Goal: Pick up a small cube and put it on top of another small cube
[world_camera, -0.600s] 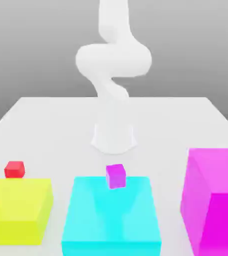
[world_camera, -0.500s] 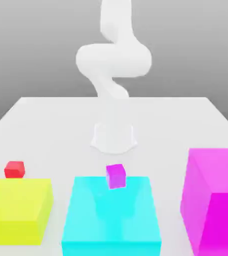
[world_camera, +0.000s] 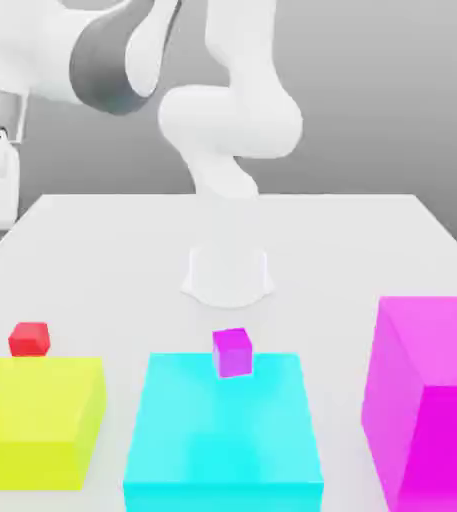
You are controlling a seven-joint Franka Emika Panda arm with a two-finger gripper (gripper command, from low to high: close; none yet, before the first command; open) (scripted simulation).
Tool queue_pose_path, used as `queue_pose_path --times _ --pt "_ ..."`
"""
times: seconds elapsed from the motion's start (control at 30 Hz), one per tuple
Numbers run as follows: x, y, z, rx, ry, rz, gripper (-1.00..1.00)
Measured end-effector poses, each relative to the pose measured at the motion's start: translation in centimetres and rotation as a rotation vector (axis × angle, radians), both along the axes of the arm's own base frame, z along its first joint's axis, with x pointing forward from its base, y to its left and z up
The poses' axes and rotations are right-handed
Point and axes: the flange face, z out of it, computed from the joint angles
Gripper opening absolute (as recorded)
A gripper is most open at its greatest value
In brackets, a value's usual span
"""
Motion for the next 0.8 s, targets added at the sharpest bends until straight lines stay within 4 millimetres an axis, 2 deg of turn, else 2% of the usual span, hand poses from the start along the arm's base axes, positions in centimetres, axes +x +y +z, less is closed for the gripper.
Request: queue_pose_path --times 0.1,0.17,0.27,0.3,0.5,0.53,0.73,0.8 --pt "-4.0 -2.3 -5.1 0.065 0.048 -0.154 0.00" --pt "-7.5 -3.7 -8.4 0.111 0.076 -0.274 0.00" --pt "-12.5 -4.5 -12.9 0.182 0.115 -0.441 0.00" --pt "-13.0 -4.2 -14.2 0.197 0.125 -0.463 0.00" --pt "-13.6 -4.0 -20.3 0.210 0.136 -0.483 0.00" --pt "-13.6 -3.9 -21.0 0.211 0.136 -0.484 -1.00" --pt "-13.6 -3.9 -21.4 0.210 0.135 -0.484 -1.00" --pt "-13.6 -4.0 -20.5 0.211 0.135 -0.484 -1.00"
